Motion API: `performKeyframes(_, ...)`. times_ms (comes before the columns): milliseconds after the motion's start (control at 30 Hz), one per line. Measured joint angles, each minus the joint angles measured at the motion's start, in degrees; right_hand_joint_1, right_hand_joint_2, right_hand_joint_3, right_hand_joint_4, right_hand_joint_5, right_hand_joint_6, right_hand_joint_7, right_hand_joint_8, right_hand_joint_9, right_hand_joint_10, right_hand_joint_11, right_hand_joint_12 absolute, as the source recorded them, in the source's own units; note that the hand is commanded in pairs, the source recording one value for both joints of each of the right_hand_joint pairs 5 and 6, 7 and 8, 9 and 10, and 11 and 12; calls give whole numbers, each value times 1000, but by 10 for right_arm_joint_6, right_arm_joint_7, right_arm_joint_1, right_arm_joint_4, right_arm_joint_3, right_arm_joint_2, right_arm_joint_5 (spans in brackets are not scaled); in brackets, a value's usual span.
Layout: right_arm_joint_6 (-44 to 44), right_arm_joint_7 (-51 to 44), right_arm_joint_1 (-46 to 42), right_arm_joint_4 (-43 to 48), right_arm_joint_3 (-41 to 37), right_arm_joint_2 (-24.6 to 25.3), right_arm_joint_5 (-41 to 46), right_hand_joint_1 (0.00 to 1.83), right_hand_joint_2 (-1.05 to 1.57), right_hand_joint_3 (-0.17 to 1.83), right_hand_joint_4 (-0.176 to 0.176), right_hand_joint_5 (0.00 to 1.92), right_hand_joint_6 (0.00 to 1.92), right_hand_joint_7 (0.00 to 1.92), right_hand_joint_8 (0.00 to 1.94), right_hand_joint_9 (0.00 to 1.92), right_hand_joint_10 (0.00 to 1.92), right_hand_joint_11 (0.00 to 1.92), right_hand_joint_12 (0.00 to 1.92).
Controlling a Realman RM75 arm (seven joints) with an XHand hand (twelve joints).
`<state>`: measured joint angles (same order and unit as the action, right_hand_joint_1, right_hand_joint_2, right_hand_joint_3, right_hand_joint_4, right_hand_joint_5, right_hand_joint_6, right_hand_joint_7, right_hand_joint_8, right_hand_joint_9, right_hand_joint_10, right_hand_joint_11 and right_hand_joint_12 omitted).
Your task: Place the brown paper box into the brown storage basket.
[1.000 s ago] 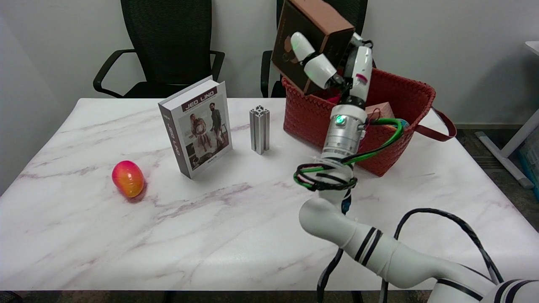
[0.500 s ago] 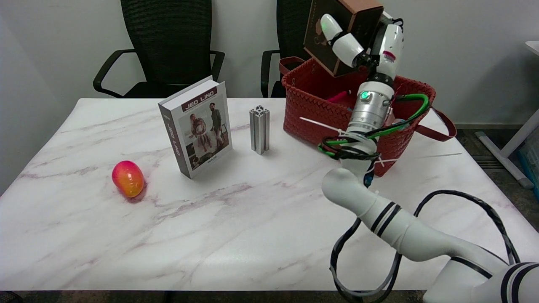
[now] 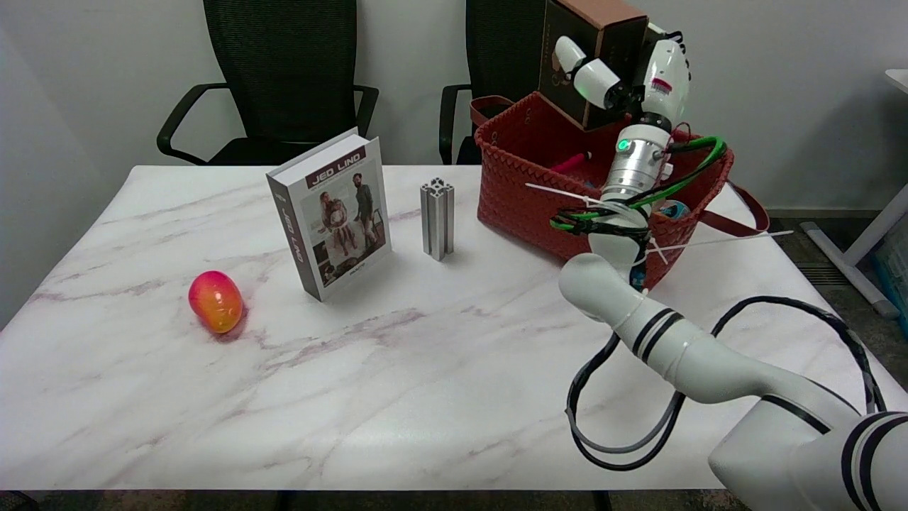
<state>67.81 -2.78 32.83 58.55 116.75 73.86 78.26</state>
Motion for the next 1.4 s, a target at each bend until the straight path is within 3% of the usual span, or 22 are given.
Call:
performKeyframes(367, -39, -55, 13, -30, 1, -5, 19, 1187, 794, 308, 0, 1039, 1039, 1487, 1487, 1294, 1294, 1215, 1215)
performKeyframes(1067, -95, -197, -11, 8, 10, -11, 107, 1207, 754, 287, 0, 999, 999, 1478, 1478, 1294, 1294, 1207, 1207)
performKeyframes(1400, -100, -220, -15, 11, 13, -11, 127, 1182, 544, 400, 0, 977, 977, 1423, 1423, 1123, 1123, 1163, 1163)
